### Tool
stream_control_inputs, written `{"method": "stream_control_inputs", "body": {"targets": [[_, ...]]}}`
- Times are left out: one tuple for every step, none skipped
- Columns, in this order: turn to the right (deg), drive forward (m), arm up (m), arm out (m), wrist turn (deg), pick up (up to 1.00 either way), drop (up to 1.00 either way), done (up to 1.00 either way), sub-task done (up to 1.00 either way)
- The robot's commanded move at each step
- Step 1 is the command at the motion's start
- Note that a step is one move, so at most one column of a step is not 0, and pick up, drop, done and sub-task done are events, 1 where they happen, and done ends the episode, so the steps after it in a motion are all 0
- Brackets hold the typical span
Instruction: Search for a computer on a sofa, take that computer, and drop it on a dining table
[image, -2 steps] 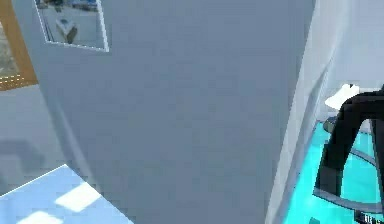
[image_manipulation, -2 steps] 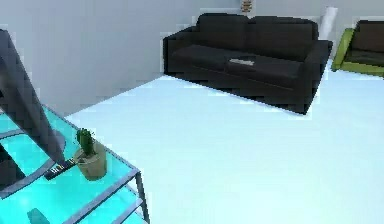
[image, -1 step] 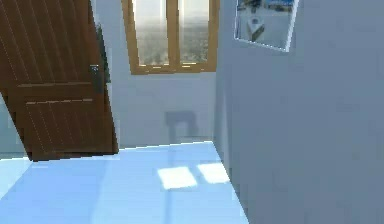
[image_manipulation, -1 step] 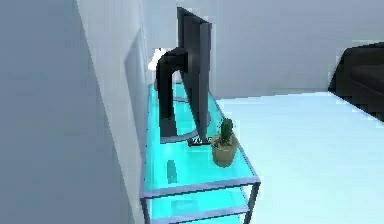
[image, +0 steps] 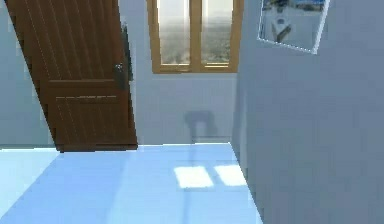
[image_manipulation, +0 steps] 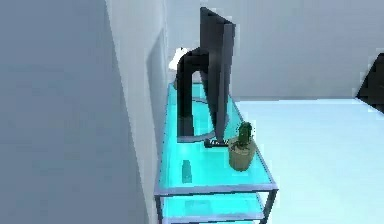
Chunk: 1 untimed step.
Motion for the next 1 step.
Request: {"method": "stream_control_inputs", "body": {"targets": [[0.0, 0.45, 0.0, 0.0, 0.0, 0.0, 0.0, 0.0, 0.0]]}}
